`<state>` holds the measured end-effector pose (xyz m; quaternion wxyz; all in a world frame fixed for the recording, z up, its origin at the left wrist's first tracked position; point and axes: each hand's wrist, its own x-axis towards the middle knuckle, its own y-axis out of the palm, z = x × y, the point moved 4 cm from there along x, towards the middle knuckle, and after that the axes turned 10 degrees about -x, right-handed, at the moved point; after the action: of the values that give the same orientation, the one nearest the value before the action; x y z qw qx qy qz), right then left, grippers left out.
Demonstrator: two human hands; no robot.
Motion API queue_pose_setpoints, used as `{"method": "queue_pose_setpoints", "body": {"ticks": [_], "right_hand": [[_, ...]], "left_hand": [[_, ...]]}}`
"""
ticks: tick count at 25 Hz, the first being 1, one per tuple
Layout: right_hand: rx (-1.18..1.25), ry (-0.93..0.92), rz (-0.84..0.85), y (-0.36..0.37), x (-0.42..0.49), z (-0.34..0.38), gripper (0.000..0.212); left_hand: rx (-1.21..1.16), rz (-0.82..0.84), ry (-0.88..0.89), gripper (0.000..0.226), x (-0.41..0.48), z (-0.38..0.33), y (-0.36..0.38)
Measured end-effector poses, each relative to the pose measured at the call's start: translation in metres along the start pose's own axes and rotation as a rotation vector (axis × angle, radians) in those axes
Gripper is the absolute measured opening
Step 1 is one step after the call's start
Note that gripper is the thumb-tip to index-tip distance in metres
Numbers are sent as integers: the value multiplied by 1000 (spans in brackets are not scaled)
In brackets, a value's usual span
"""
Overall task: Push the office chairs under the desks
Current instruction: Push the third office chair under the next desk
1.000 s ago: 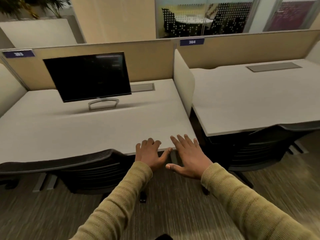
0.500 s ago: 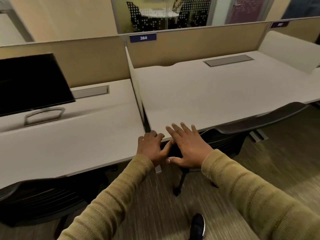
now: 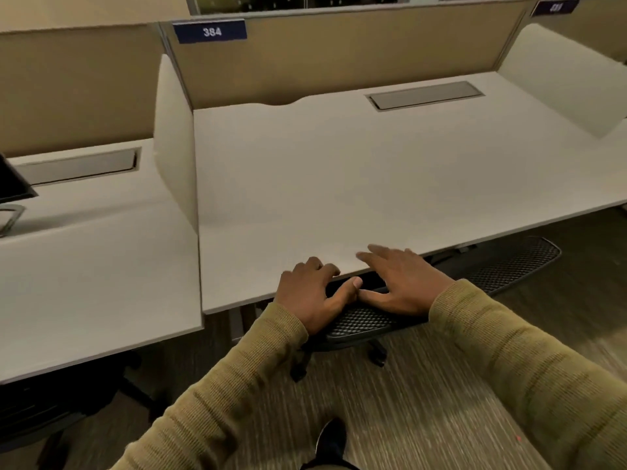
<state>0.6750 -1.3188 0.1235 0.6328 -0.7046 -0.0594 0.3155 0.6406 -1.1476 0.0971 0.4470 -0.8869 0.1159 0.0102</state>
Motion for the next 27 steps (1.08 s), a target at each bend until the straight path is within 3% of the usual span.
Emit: {"method": "queue_pose_setpoints", "body": {"ticks": [2,5,10,12,14,19,27], "right_hand": [[131,50,107,7,-7,-38,80],[73,167,139,11,-25,-97,82],[66,120,-314,28,-71,-145,78],[54,85,-372,43,-92,-148,70],[41,41,-389,56,-109,-147,71],[15,-47,-379,67,-153,-155,96],[-72,-33,-463,89,-227,-212,102]], "left_hand": [[-193,79,-48,75,0,-6,12],[-172,57,-70,81,-5,-12,16],[-41,-70,-119,70,-22,-45,35],[5,-93,-131,66,-34,-61,52],[0,-188,-154,62,-50,-72,63],[-41,-628,-235,64,-98,-115,89],[-114,-719,-124,55,-113,-190,133]]}}
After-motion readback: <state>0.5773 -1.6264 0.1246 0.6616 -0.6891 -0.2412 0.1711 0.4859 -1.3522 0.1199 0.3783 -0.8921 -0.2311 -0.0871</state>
